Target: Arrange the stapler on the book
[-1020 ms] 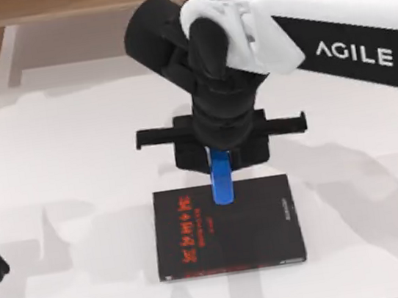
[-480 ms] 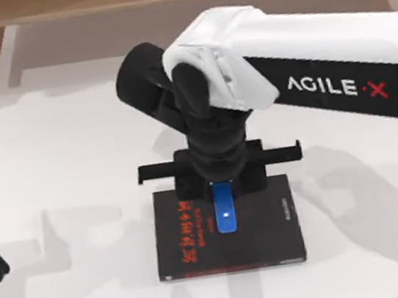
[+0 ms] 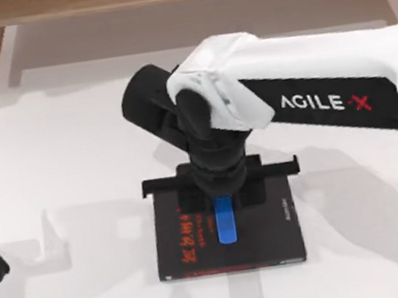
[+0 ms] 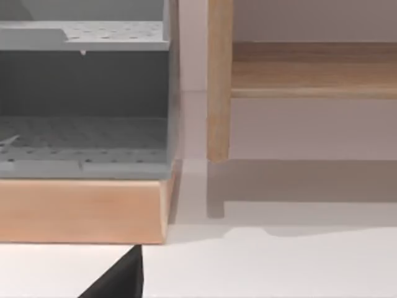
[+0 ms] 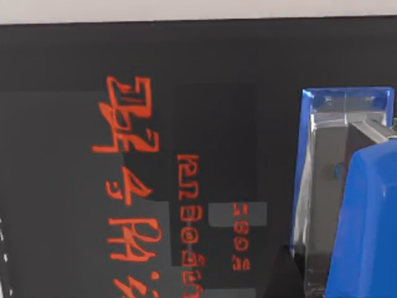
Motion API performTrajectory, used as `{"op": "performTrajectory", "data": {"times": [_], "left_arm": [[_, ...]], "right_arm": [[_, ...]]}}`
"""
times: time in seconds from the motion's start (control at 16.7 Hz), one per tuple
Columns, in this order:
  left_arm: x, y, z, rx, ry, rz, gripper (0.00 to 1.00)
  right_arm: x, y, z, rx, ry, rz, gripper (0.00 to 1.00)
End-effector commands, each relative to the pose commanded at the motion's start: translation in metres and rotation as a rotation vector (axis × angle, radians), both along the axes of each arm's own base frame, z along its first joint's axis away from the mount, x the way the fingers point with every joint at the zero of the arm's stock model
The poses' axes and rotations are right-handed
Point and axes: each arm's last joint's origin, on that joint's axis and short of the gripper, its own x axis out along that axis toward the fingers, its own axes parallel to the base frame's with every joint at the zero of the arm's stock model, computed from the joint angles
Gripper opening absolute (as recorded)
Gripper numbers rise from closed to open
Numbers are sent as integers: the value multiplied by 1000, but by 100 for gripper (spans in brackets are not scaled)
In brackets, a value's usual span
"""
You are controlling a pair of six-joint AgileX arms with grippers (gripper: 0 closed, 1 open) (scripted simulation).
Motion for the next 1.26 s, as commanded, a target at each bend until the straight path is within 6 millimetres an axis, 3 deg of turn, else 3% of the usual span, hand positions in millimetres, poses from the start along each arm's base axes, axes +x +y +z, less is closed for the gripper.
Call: {"op": "performTrajectory", "data": {"times": [0.12,0.9,1.26], "left_arm": [[0,0,0,0,0,0,100],[0,0,0,0,0,0,100],[0,0,0,0,0,0,100]], "right_arm": [[0,0,0,0,0,0,0],[0,0,0,0,0,0,98],[0,0,0,0,0,0,100]]}}
